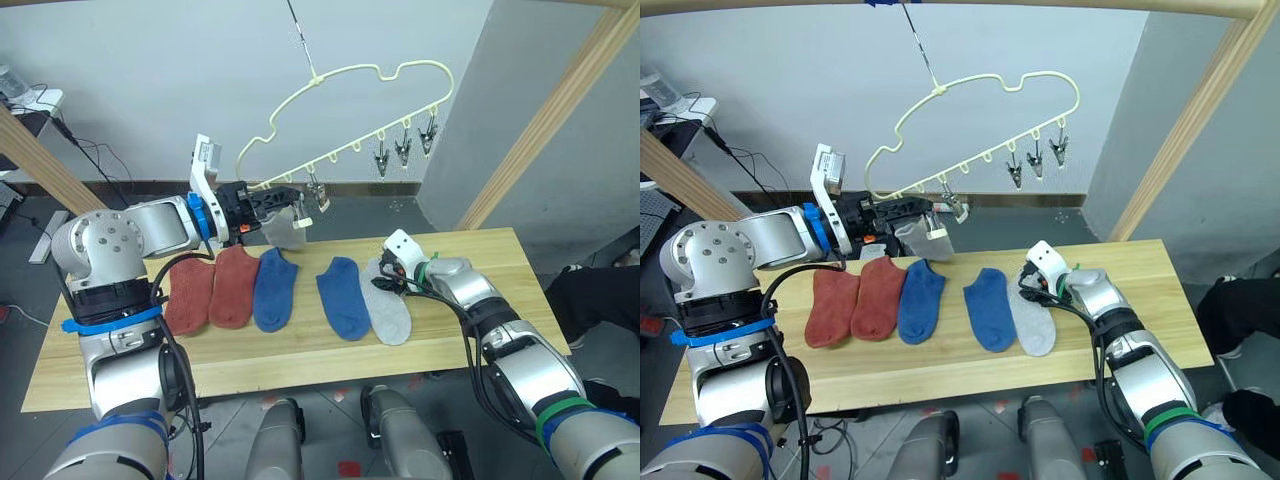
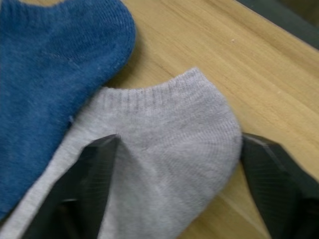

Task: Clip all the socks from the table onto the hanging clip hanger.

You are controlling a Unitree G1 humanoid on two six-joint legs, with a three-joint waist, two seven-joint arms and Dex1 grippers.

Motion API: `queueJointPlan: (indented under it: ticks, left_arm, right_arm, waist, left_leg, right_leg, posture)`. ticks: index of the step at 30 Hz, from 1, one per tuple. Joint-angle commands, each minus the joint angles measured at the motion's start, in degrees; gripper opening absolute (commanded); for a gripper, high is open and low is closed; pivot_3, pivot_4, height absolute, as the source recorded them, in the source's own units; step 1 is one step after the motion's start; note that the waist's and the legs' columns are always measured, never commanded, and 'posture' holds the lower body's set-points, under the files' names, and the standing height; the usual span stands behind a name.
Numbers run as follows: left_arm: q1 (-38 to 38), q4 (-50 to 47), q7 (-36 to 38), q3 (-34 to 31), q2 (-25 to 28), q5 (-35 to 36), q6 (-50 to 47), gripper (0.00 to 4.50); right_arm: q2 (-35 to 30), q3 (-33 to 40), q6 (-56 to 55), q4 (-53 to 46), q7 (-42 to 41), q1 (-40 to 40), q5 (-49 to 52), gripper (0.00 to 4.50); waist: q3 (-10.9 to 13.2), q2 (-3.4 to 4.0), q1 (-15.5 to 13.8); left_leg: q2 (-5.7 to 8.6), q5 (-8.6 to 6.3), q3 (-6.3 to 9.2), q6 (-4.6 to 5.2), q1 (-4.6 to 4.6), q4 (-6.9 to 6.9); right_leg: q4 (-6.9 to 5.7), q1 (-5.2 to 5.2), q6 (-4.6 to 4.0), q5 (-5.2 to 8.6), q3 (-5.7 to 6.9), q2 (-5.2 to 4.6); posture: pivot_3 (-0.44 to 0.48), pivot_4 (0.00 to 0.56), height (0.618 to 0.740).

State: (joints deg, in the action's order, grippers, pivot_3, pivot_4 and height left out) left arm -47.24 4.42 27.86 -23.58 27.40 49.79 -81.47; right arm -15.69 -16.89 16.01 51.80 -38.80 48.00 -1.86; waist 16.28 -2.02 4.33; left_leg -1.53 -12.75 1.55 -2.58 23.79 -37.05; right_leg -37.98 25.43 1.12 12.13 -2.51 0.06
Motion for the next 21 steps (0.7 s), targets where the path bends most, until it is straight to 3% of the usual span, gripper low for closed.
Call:
queueJointPlan:
  ticks: [1, 2, 6, 8, 11, 13, 16, 21]
  left_arm:
    - [0.91, -2.08, -0.68, -1.02, 0.14, 1.57, -1.25, 0.0]
    - [0.99, -2.16, -0.85, -1.19, 0.01, 1.72, -1.31, 0.0]
    - [1.34, -2.05, -1.7, -2.29, -1.1, 2.89, -2.13, 0.0]
    - [1.47, -2.09, -2.08, -2.85, -1.83, 3.68, -3.06, 0.0]
    - [1.59, -2.31, -2.73, -3.37, -2.23, 4.4, -3.73, 0.0]
    - [1.37, -1.56, -3.35, -4.46, -2.53, 5.0, -4.52, 0.0]
    - [1.46, -0.9, -3.75, -4.97, -2.46, 5.26, -5.09, 0.0]
    - [1.55, -1.04, -3.98, -4.38, -2.46, 4.93, -4.05, 0.0]
  right_arm:
    - [0.05, 0.85, -1.61, -0.13, -0.99, -0.22, -0.99, 2.1]
    - [-0.12, 0.82, -2.02, -0.55, -1.37, -0.53, -1.15, 1.96]
    - [-1.37, 1.58, -3.69, -4.02, -3.72, -2.31, -0.85, 0.56]
    - [-3.4, 2.9, -1.5, -11.17, -8.28, -4.06, 1.61, 0.03]
    - [-5.06, 3.87, 1.45, -17.86, -11.83, -5.85, 3.37, 0.03]
    - [-7.94, 6.37, 11.93, -32.29, -19.39, -8.2, 12.06, 0.03]
    - [-10.13, 8.53, 27.84, -49.33, -24.04, -9.32, 23.83, 0.03]
    - [-9.95, 8.58, 38.93, -59.27, -23.44, -9.51, 31.71, 0.03]
  waist:
    - [0.0, 0.0, -0.06]
    - [0.0, 0.0, -0.07]
    - [0.0, 0.0, -0.23]
    - [0.0, 0.0, -0.51]
    - [0.0, 0.0, -0.67]
    - [0.0, 0.0, -0.81]
    - [0.0, 0.0, -0.89]
    - [-0.01, 0.0, -1.0]
  left_leg:
    - [0.0, 0.0, 0.0, 0.0, 0.0, 0.0]
    - [0.0, 0.0, 0.0, 0.0, 0.0, 0.0]
    - [0.01, 0.01, 0.03, -0.01, 0.0, 0.01]
    - [0.0, 0.01, 0.03, -0.01, 0.01, 0.01]
    - [0.01, 0.01, -0.01, -0.01, 0.01, 0.01]
    - [0.02, 0.01, 0.0, -0.02, 0.0, 0.0]
    - [0.0, 0.01, 0.1, -0.01, 0.0, 0.01]
    - [0.02, 0.01, 0.2, -0.01, -0.04, 0.0]
  right_leg:
    - [0.0, 0.0, 0.0, 0.0, 0.01, 0.0]
    - [-0.01, 0.0, 0.0, 0.0, 0.01, 0.0]
    - [-0.01, 0.0, 0.0, 0.0, 0.03, 0.01]
    - [-0.01, 0.0, 0.0, 0.0, 0.03, -0.01]
    - [0.0, 0.01, 0.01, -0.01, 0.0, -0.06]
    - [-0.02, 0.0, 0.02, -0.01, 0.02, -0.06]
    - [-0.05, 0.0, 0.05, 0.01, 0.1, -0.01]
    - [-0.05, -0.05, 0.23, 0.12, 0.19, 0.1]
  posture:
    - [-0.013, 0.254, 0.74]
    - [-0.012, 0.254, 0.74]
    - [-0.015, 0.249, 0.74]
    - [-0.014, 0.248, 0.74]
    - [-0.015, 0.247, 0.74]
    - [-0.016, 0.249, 0.74]
    - [-0.022, 0.249, 0.74]
    - [-0.025, 0.251, 0.74]
